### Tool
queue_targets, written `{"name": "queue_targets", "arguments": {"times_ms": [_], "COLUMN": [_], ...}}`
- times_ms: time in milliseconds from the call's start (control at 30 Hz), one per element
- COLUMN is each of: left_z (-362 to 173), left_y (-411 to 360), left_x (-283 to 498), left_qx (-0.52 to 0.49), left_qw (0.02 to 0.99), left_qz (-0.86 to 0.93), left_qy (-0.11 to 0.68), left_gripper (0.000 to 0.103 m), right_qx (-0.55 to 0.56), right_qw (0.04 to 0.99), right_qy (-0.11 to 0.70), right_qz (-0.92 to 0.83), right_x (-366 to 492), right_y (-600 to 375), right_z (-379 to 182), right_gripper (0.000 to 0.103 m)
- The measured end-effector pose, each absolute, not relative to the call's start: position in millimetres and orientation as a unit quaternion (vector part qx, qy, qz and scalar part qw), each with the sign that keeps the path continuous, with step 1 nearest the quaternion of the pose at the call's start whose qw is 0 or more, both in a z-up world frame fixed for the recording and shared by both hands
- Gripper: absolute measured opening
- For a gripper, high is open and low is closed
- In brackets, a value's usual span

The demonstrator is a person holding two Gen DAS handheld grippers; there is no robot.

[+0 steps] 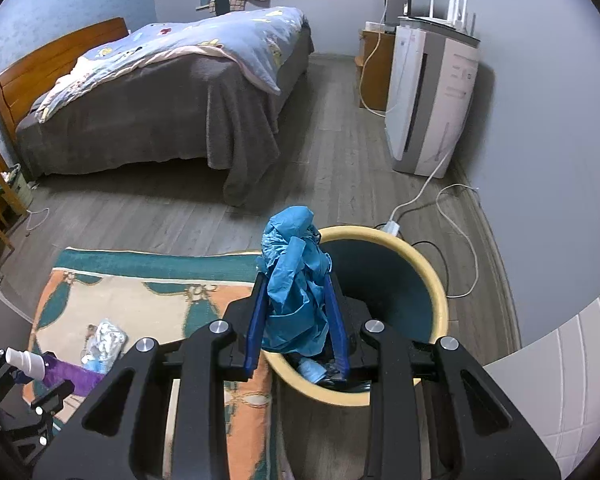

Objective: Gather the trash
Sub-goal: 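Drop the glove into the wastebasket with right tool while left tool drops spray bottle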

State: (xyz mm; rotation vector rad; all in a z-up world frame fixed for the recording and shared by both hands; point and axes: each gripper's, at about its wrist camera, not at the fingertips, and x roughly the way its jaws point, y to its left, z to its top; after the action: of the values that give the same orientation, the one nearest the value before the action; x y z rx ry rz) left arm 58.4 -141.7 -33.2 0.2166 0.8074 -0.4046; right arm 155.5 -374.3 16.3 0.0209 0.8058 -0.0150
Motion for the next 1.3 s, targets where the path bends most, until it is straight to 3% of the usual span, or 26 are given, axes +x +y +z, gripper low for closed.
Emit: {"name": "queue_targets", "arguments": {"times_ms": [533,1167,1233,1267,1300], "left_z": [-16.7,-64.7,-67.9,-68.1,-67.5], "left_y": [-241.7,-308.7,-310.9,-310.1,-310.2], "left_x": [99.7,179.0,182.1,183.5,183.2], "left_qx": [0.108,0.143,0.144,0.142,0.138], "left_qw": [0.869,0.851,0.854,0.857,0.860], "left_qz": [-0.281,-0.275,-0.273,-0.267,-0.264], "left_qy": [0.393,0.424,0.419,0.416,0.414], "left_gripper": [0.034,0.034,0.035,0.041,0.047], "right_qx": [0.064,0.087,0.095,0.099,0.104], "right_qw": [0.910,0.891,0.890,0.890,0.891], "right_qy": [0.408,0.438,0.438,0.438,0.436], "right_qz": [-0.046,-0.078,-0.079,-0.076,-0.073], "right_x": [164.4,186.6,188.1,189.1,189.4], "right_y": [-431.1,-469.4,-471.7,-472.9,-473.9], "right_z": [-4.9,-51.8,-55.5,-56.5,-57.0], "right_gripper": [0.028,0.028,0.032,0.035,0.047]}}
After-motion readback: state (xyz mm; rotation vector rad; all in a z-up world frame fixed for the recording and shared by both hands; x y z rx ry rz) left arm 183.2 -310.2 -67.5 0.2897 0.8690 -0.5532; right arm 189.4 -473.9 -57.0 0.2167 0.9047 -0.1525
